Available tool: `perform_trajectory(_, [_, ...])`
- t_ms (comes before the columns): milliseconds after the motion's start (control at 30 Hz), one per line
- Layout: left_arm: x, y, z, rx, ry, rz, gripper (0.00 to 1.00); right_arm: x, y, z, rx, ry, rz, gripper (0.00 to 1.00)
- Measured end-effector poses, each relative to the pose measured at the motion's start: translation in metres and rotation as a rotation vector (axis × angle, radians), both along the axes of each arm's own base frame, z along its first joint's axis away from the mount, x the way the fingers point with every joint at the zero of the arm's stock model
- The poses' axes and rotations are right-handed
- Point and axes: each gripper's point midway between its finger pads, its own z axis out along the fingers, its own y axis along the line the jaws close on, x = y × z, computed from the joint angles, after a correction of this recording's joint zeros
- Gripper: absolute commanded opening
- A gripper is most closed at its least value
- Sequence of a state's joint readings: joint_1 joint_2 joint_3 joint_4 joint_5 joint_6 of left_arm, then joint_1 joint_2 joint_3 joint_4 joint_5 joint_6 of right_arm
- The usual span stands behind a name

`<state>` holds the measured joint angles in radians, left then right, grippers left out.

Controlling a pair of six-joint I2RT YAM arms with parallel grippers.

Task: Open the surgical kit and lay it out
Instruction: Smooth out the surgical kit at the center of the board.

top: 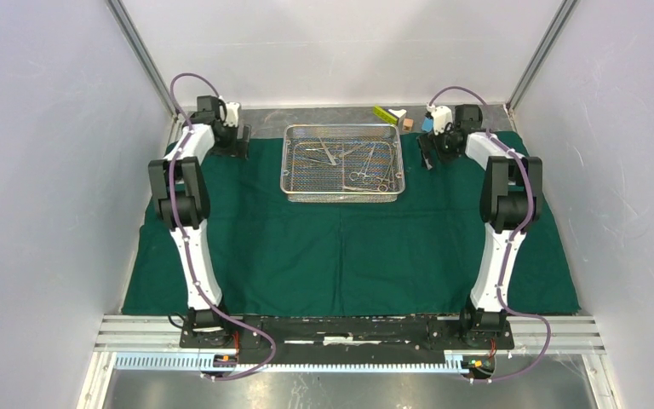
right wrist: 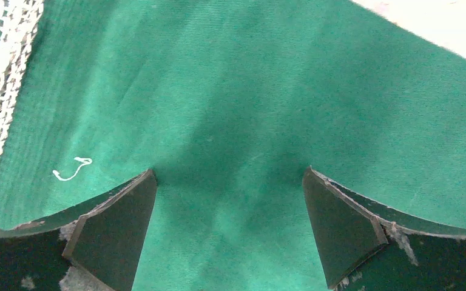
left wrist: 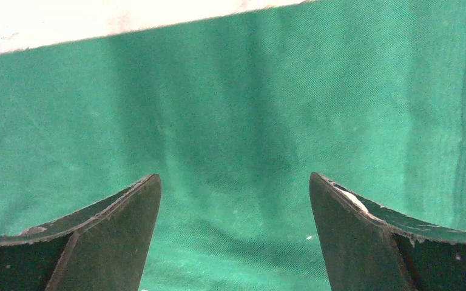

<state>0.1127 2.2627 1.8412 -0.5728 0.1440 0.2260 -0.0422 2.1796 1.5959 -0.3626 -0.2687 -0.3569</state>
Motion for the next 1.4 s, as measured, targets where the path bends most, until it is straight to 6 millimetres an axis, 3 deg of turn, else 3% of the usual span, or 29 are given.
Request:
perform_trajectory(133, [0.009, -0.009, 0.0, 0.035, -0.01, -0.012, 0.98, 0.009, -0.003, 0.0, -0.011, -0.011, -0.014, 0.98])
perform_trajectory(333, [0.013, 0.009, -0.012, 0.109, 0.012, 0.018, 0.98, 0.011, -0.005, 0.0, -0.021, -0.014, -0.025, 0.98])
perform_trajectory(1033, [0.056, 0.042, -0.003, 0.285, -0.045, 0.057, 0.96, 0.011, -0.023, 0.003, -0.051, -0.016, -0.031, 0.98])
perform_trajectory(1400, [0.057, 0.045, -0.001, 0.27, -0.045, 0.067, 1.0, 0.0, -0.037, 0.007, -0.058, 0.006, -0.035, 0.98])
